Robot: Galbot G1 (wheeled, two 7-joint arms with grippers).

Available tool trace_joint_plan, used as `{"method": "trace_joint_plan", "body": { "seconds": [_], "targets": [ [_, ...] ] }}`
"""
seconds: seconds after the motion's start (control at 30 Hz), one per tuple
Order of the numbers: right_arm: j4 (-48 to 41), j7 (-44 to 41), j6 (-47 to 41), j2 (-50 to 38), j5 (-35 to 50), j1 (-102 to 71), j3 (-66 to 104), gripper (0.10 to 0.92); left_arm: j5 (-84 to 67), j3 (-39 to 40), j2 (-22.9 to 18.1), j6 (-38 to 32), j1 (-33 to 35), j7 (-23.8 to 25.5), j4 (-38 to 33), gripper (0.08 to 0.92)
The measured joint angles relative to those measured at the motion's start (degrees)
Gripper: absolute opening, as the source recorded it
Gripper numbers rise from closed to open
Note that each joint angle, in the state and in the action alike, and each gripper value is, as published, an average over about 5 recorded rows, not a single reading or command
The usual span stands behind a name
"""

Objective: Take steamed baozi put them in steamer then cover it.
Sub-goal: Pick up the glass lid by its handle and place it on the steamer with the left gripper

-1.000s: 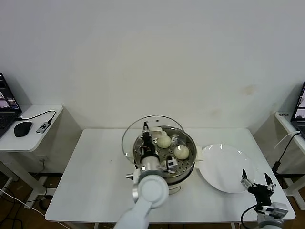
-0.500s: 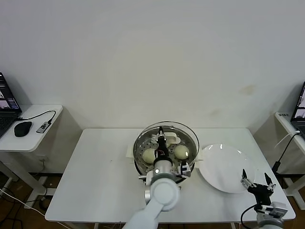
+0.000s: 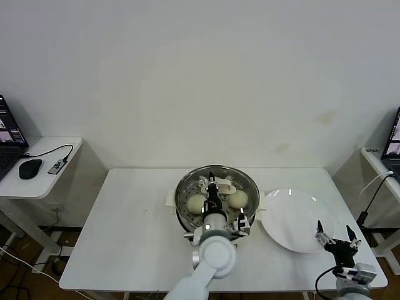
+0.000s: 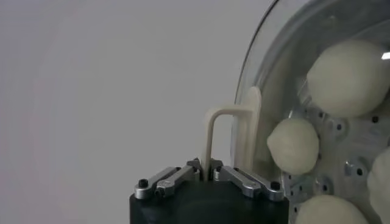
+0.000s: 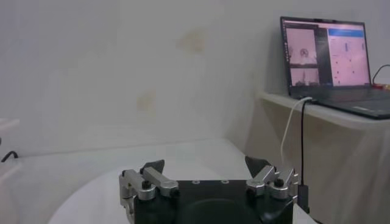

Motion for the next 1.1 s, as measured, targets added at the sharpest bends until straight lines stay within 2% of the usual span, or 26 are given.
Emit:
{"method": "trace_joint_plan", "body": {
  "seconds": [1.1],
  "targets": [
    [0.07, -0.15, 0.27, 0.36, -0.45, 0.06, -0.29, 0.823, 1.75, -0.53, 0.16, -0.01, 0.69, -1.85, 1.81, 0.153]
  ]
}}
